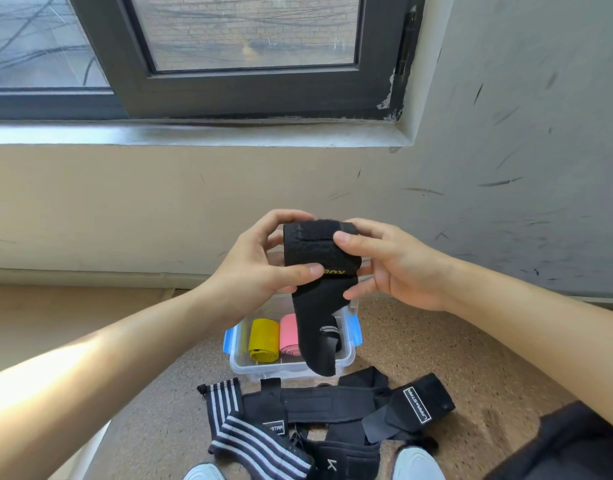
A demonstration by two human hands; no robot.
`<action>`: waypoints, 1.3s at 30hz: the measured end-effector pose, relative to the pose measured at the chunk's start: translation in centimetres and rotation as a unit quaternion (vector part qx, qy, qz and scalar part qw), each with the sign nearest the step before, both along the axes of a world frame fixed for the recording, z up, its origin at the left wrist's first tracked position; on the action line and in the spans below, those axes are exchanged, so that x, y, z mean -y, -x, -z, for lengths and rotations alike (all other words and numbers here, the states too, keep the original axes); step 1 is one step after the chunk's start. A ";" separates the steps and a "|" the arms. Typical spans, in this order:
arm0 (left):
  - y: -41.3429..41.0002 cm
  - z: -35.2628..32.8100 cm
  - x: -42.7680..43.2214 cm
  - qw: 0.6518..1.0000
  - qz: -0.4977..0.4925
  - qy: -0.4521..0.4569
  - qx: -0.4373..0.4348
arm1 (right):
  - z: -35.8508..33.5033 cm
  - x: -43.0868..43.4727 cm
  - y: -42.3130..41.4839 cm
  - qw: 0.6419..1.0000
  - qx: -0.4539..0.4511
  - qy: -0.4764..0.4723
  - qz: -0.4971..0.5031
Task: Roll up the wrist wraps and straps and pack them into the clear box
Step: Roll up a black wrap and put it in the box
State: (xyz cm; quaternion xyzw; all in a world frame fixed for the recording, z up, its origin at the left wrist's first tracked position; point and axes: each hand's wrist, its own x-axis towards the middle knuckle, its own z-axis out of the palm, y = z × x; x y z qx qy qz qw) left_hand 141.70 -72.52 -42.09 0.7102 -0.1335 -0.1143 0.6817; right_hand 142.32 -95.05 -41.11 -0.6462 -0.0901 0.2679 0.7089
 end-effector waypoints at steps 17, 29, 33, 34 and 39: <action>0.2 -1.1 -0.2 0.982 0.031 0.042 -0.180 | 0.2 -0.1 0.2 0.998 0.069 0.009 -0.001; 0.0 -0.2 -0.4 0.997 0.018 0.022 -0.077 | 0.0 -0.3 0.3 0.999 -0.046 -0.017 0.007; -0.1 -0.2 -0.4 0.995 0.034 0.014 -0.095 | 0.2 -0.2 0.0 0.997 -0.038 -0.047 0.039; -0.2 -0.3 -0.5 0.992 0.046 0.020 -0.114 | 0.2 -0.2 -0.1 0.997 -0.032 -0.049 0.040; 0.1 -0.6 -0.6 0.973 0.090 0.031 -0.212 | 0.4 -0.2 -0.1 0.999 0.010 -0.034 0.027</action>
